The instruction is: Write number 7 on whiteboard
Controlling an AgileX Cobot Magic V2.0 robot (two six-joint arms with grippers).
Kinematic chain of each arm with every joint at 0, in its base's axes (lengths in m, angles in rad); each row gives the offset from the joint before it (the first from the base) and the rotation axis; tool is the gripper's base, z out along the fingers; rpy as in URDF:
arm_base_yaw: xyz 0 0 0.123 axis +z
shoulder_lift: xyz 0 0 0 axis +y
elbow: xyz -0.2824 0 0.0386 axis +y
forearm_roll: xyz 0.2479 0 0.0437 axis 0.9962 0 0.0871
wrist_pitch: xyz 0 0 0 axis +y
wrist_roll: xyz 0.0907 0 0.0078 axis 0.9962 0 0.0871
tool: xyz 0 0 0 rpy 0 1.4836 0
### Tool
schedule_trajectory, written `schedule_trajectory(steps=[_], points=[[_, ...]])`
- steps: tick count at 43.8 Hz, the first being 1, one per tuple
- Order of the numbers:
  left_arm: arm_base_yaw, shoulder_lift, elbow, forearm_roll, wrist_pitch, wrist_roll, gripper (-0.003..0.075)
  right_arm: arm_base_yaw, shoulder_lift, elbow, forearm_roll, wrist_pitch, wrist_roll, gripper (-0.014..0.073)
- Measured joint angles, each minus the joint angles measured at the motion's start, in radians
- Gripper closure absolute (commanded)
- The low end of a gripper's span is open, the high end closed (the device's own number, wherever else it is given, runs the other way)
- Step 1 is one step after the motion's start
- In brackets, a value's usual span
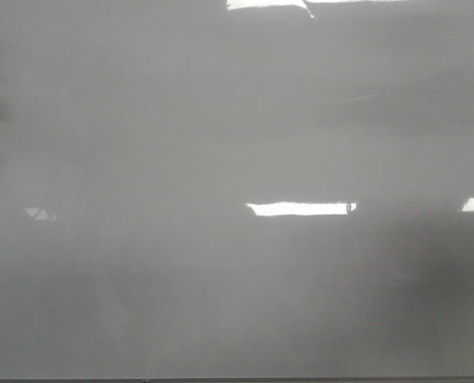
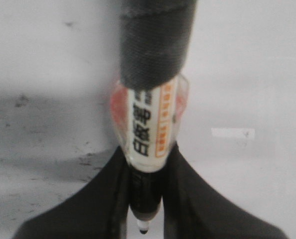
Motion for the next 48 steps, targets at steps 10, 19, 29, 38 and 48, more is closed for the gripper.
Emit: schedule_trajectory(steps=[10, 19, 29, 38, 48], points=[[-0.040, -0.121, 0.000, 0.056, 0.154, 0.008, 0.0741, 0.000, -0.009, -0.052, -0.008, 0.088, 0.000, 0.0012], [-0.194, -0.280, -0.022, 0.062, 0.351, 0.130, 0.0741, 0.000, -0.013, -0.165, -0.038, 0.260, 0.000, 0.0012], [-0.371, -0.276, -0.148, -0.051, 0.612, 0.367, 0.0741, 0.000, -0.013, -0.185, -0.074, 0.343, 0.000, 0.0012], [-0.486, -0.210, -0.202, -0.256, 0.705, 0.710, 0.0741, 0.000, -0.011, -0.185, -0.061, 0.380, -0.029, 0.0012], [-0.626, -0.107, -0.205, -0.270, 0.707, 0.811, 0.0741, 0.030, 0.048, -0.185, 0.127, 0.415, -0.310, 0.0013]])
